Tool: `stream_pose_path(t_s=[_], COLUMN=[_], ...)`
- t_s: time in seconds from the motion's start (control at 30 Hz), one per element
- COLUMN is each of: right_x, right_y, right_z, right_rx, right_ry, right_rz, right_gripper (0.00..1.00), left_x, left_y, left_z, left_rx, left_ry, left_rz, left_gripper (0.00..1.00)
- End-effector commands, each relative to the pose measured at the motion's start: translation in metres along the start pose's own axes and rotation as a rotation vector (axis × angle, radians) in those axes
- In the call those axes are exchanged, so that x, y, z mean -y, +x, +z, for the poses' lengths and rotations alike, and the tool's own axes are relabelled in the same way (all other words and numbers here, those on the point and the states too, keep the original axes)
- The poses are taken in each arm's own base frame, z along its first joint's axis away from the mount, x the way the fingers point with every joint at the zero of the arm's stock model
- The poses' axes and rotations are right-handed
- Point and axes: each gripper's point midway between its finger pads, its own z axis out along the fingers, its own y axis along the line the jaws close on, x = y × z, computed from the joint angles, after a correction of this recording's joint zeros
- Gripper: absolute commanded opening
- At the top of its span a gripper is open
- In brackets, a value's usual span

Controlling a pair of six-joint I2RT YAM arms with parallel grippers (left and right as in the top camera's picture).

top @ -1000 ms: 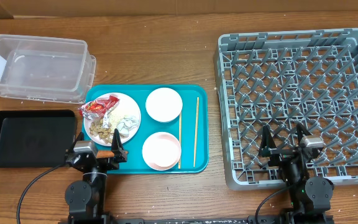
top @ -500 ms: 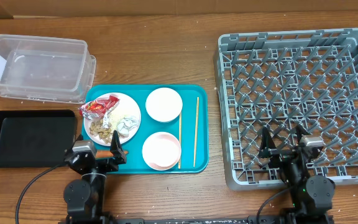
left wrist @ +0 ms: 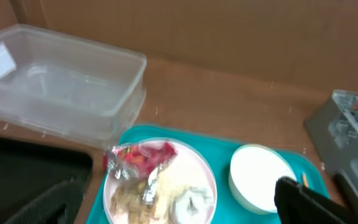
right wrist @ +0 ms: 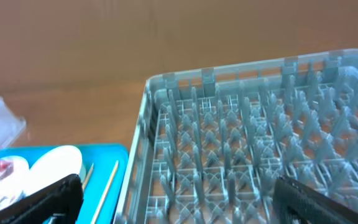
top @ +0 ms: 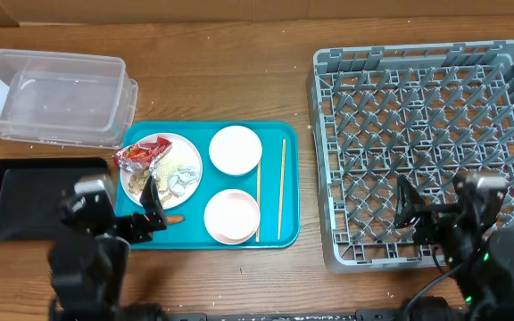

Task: Sort waste into correct bins and load items into the dishwasher
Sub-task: 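Reach the left gripper to the red snack wrapper on the plate and grasp it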

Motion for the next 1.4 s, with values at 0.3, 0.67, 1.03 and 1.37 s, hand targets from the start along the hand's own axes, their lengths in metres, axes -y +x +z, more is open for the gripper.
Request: stream_pose_path(t_s=[0.3,0.67,1.03,1.37], right_x=[0.003,0.010,0.011,0.013], right_y=[-0.007,0.019,0.021,0.021], right_z=[0.010,0.032,0.035,0.035], right_rx=[-0.413,-0.577,-0.592,-0.590], right_ry=[0.083,0.108,0.115,0.126], right_rz=[0.023,0.038,0.038,0.034], right_gripper=[1.00,1.00,1.00,1.00], left_x=[0.009,-0.006,-0.045,-0.081], left_y=[-0.037,-0.005,0.052,0.093], left_z=[0.001,0.051,0.119,0.170], left_rx=[-0.412,-0.598,-0.815,-0.895], left_ry=[-0.054,-0.150,-0.378,-0.447], left_rz=[0.045,-0.019,-0.088,-0.144], left_gripper=[1.00,1.00,1.00,0.96])
